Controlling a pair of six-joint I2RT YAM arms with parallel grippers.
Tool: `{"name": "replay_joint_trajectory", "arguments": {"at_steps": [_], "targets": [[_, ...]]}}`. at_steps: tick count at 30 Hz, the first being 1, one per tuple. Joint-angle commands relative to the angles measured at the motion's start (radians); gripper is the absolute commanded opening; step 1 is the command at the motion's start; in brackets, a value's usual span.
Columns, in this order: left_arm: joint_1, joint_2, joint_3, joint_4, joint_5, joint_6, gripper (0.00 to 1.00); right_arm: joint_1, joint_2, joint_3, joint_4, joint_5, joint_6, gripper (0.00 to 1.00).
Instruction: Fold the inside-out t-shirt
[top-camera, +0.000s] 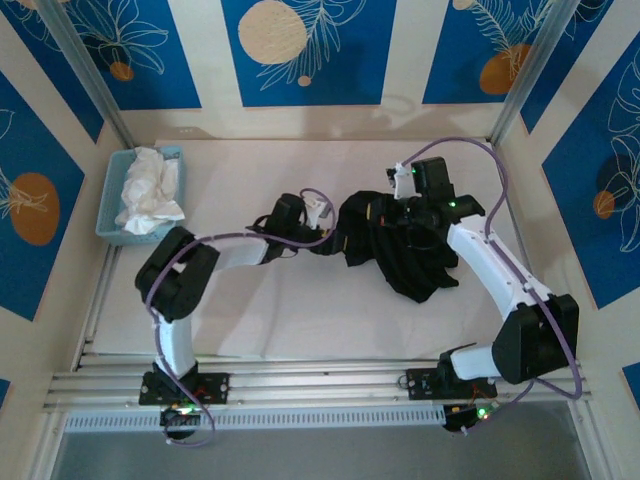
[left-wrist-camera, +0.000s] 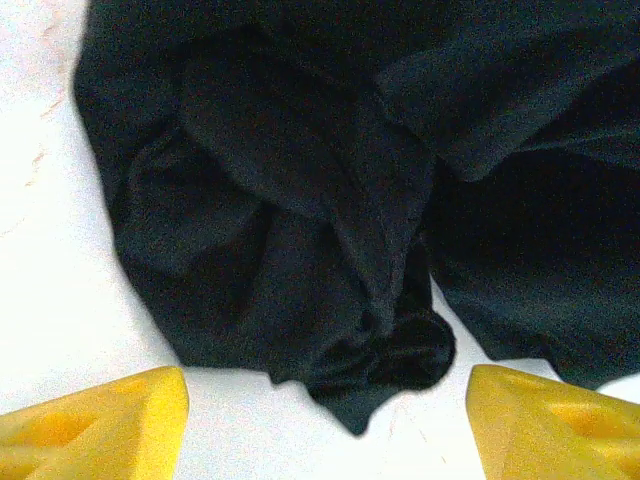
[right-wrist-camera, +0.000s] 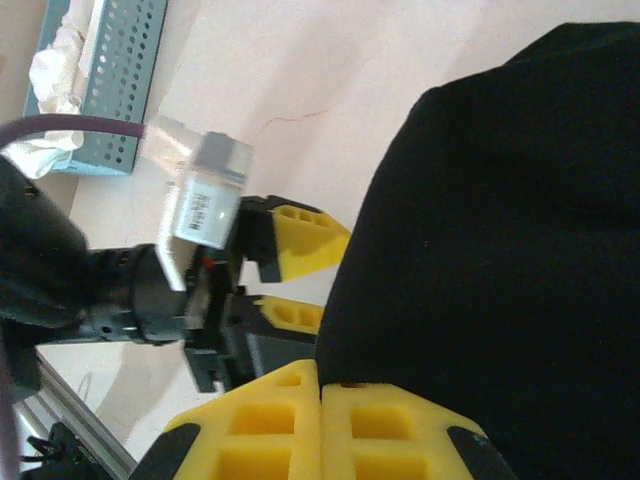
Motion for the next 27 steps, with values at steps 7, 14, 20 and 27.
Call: {"name": "replay_joint_trajectory", "arguments": {"at_steps": [7,14,20,27], "targets": [[-0.024,0.190,0.193,-0.006,0.009,0.018,0.15,-0.055,-0.068,-0.008,0.007,-0.042,0.018,0.00],[0.082,-0.177,0.049,0.021,-0.077,0.046,0.00,-0.077,-0.154,0.169,-0.049,-0.019,-0.057,0.00],[0.130,-0.658,0.007,-0.153,-0.365,0.182,0.00,-0.038,-0.198,0.388,-0.047,-0.038,-0.092,0.00],[0.131,-0.893,0.171,-0.343,-0.520,0.303,0.00,-0.004,-0.197,0.612,-0.107,0.011,-0.147,0.00]]}}
